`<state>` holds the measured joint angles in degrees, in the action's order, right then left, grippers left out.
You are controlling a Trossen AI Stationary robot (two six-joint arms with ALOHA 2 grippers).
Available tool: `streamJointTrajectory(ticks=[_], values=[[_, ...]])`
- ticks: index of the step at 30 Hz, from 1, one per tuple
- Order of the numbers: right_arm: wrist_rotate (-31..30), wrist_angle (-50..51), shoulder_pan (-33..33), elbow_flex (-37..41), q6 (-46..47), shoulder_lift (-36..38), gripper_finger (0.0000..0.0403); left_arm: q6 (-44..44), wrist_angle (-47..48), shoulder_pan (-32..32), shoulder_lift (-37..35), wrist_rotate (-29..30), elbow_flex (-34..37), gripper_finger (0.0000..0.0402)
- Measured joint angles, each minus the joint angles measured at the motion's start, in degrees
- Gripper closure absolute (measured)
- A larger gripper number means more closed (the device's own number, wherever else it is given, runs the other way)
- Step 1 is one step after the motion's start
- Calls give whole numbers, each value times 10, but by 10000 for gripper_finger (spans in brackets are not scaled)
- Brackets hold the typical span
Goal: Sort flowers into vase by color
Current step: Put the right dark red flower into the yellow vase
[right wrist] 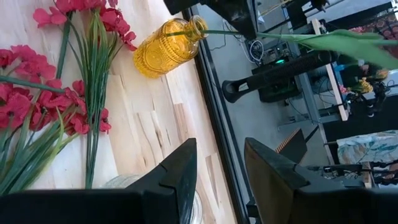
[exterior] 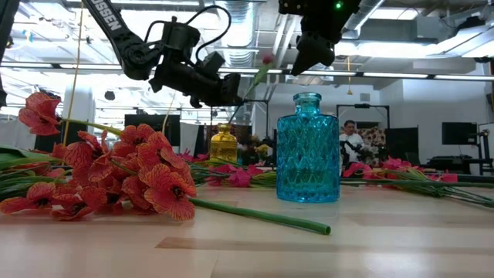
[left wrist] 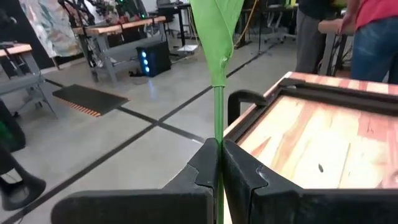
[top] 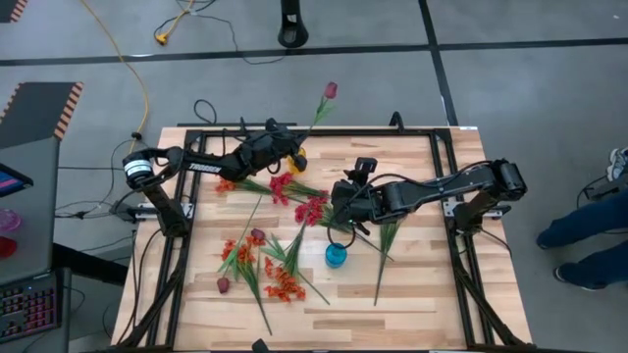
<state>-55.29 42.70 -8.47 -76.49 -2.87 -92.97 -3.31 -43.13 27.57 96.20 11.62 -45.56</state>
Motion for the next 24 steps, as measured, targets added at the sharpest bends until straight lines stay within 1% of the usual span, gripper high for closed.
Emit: streamJointTrajectory(ticks=[5, 9, 16, 20, 24], values=[[0, 0, 0, 0, 0, 0, 243, 1, 5, 0, 0, 2, 0, 398], [0, 1, 0, 0, 0, 0, 243, 1, 7, 0, 0, -5, 0, 376], [0, 1, 0, 0, 0, 0, 243, 1, 39, 0, 0, -5, 0, 298], [0, 1, 0, 0, 2, 0, 243, 1, 54, 0, 0, 11, 0, 253], [0, 7, 0, 0, 28, 0, 243, 1, 72, 0, 0, 28, 0, 215]])
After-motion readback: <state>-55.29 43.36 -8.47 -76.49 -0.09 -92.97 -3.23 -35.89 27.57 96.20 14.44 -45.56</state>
